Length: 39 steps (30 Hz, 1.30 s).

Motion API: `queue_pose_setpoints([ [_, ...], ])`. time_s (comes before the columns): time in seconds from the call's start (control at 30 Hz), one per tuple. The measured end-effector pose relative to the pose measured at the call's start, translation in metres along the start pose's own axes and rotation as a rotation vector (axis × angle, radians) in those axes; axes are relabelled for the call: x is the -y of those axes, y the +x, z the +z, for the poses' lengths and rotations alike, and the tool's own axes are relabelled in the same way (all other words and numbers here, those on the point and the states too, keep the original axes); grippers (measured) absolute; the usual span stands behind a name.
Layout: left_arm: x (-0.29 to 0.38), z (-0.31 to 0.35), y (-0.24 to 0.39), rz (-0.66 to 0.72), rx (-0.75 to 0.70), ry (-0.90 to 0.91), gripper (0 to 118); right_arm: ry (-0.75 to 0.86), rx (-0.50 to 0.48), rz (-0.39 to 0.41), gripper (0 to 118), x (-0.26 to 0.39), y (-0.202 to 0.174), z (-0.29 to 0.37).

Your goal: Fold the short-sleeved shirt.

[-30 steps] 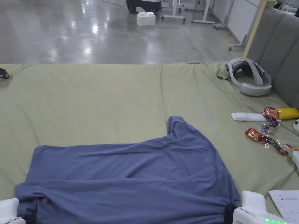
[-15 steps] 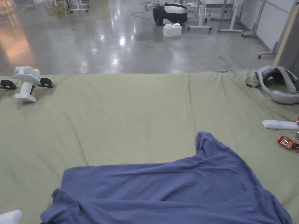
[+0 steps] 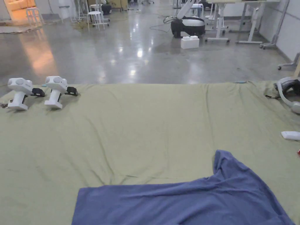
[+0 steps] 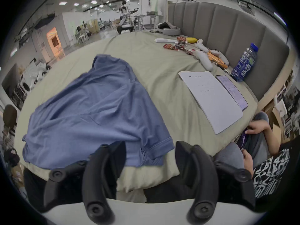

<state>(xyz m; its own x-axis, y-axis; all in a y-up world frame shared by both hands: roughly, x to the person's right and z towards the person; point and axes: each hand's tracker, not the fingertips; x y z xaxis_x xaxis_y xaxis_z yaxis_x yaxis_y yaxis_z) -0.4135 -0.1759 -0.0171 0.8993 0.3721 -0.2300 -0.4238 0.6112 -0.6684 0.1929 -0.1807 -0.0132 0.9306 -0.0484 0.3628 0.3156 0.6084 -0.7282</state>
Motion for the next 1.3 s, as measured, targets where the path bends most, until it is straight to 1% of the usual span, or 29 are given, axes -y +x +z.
queue_pose_setpoints([
  [0.07,-0.011,0.020,0.010,-0.035,-0.017,0.101,90,0.032,-0.041,-0.074,85,-0.004,0.007,0.018],
  [0.17,-0.015,0.065,0.027,-0.088,-0.027,0.269,91,0.091,-0.131,-0.209,86,-0.012,0.015,0.048],
  [0.23,-0.017,0.088,0.047,-0.121,-0.031,0.386,91,0.219,-0.218,-0.253,87,-0.015,0.013,0.072],
  [0.27,-0.016,0.099,0.055,-0.134,-0.032,0.429,91,0.277,-0.256,-0.245,88,-0.015,0.010,0.081],
  [0.33,-0.015,0.113,0.073,-0.180,-0.027,0.511,91,0.428,-0.391,-0.199,88,-0.013,0.004,0.094],
  [0.37,-0.015,0.119,0.080,-0.213,-0.012,0.525,91,0.467,-0.416,-0.185,88,-0.011,0.004,0.097],
  [0.4,-0.016,0.120,0.084,-0.264,0.011,0.535,91,0.475,-0.411,-0.178,88,-0.011,-0.004,0.104],
  [0.47,-0.016,0.131,0.106,-0.350,0.015,0.558,90,0.388,-0.463,-0.165,88,-0.015,-0.015,0.115],
  [0.5,-0.016,0.135,0.116,-0.399,0.024,0.561,91,0.368,-0.485,-0.152,82,-0.012,-0.014,0.113],
  [0.57,-0.016,0.140,0.129,-0.462,0.069,0.549,84,0.497,-0.455,-0.052,15,-0.006,-0.028,0.121],
  [0.6,-0.016,0.142,0.137,-0.479,0.108,0.538,72,0.550,-0.323,0.050,7,-0.003,-0.036,0.123],
  [0.63,-0.016,0.142,0.140,-0.484,0.128,0.535,41,0.579,-0.260,0.139,6,-0.011,-0.047,0.128],
  [0.67,-0.017,0.143,0.145,-0.481,0.132,0.533,9,0.592,-0.247,0.219,6,-0.013,-0.055,0.132],
  [0.7,-0.016,0.143,0.151,-0.478,0.127,0.538,2,0.617,-0.229,0.286,5,-0.013,-0.062,0.136],
  [0.73,-0.015,0.147,0.155,-0.471,0.128,0.554,1,0.656,-0.200,0.316,3,-0.012,-0.068,0.140],
  [0.77,-0.015,0.148,0.156,-0.476,0.151,0.548,1,0.682,-0.201,0.353,3,-0.005,-0.101,0.163],
  [0.8,-0.014,0.150,0.158,-0.471,0.169,0.553,1,0.689,-0.154,0.398,2,-0.006,-0.111,0.169],
  [0.83,-0.012,0.150,0.159,-0.464,0.171,0.574,1,0.733,-0.074,0.445,2,-0.005,-0.118,0.173],
  [0.87,-0.012,0.150,0.159,-0.461,0.168,0.566,1,0.749,-0.062,0.486,2,-0.006,-0.121,0.176],
  [0.9,-0.012,0.150,0.159,-0.453,0.168,0.558,1,0.773,-0.078,0.480,2,-0.001,-0.105,0.166],
  [0.97,-0.013,0.149,0.158,-0.444,0.163,0.557,1,0.762,-0.121,0.471,2,-0.004,-0.103,0.169],
  [1.0,-0.014,0.150,0.160,-0.444,0.167,0.548,1,0.752,-0.147,0.494,2,-0.004,-0.105,0.169],
  [1.03,-0.014,0.150,0.159,-0.448,0.176,0.537,1,0.777,-0.126,0.504,2,0.000,-0.109,0.167],
  [1.13,-0.013,0.150,0.156,-0.453,0.179,0.531,1,0.774,-0.130,0.536,2,0.000,-0.108,0.165],
  [1.17,-0.013,0.148,0.156,-0.453,0.176,0.532,1,0.770,-0.133,0.544,2,0.004,-0.118,0.164],
  [1.2,-0.014,0.145,0.155,-0.453,0.172,0.527,1,0.797,-0.078,0.592,2,0.008,-0.123,0.161],
  [1.23,-0.016,0.142,0.155,-0.447,0.161,0.515,1,0.791,-0.066,0.670,2,0.011,-0.128,0.158],
  [1.27,-0.019,0.138,0.155,-0.440,0.155,0.500,1,0.790,-0.050,0.699,2,0.015,-0.133,0.155],
  [1.3,-0.020,0.135,0.155,-0.438,0.159,0.493,1,0.759,-0.153,0.696,2,0.019,-0.135,0.155],
])
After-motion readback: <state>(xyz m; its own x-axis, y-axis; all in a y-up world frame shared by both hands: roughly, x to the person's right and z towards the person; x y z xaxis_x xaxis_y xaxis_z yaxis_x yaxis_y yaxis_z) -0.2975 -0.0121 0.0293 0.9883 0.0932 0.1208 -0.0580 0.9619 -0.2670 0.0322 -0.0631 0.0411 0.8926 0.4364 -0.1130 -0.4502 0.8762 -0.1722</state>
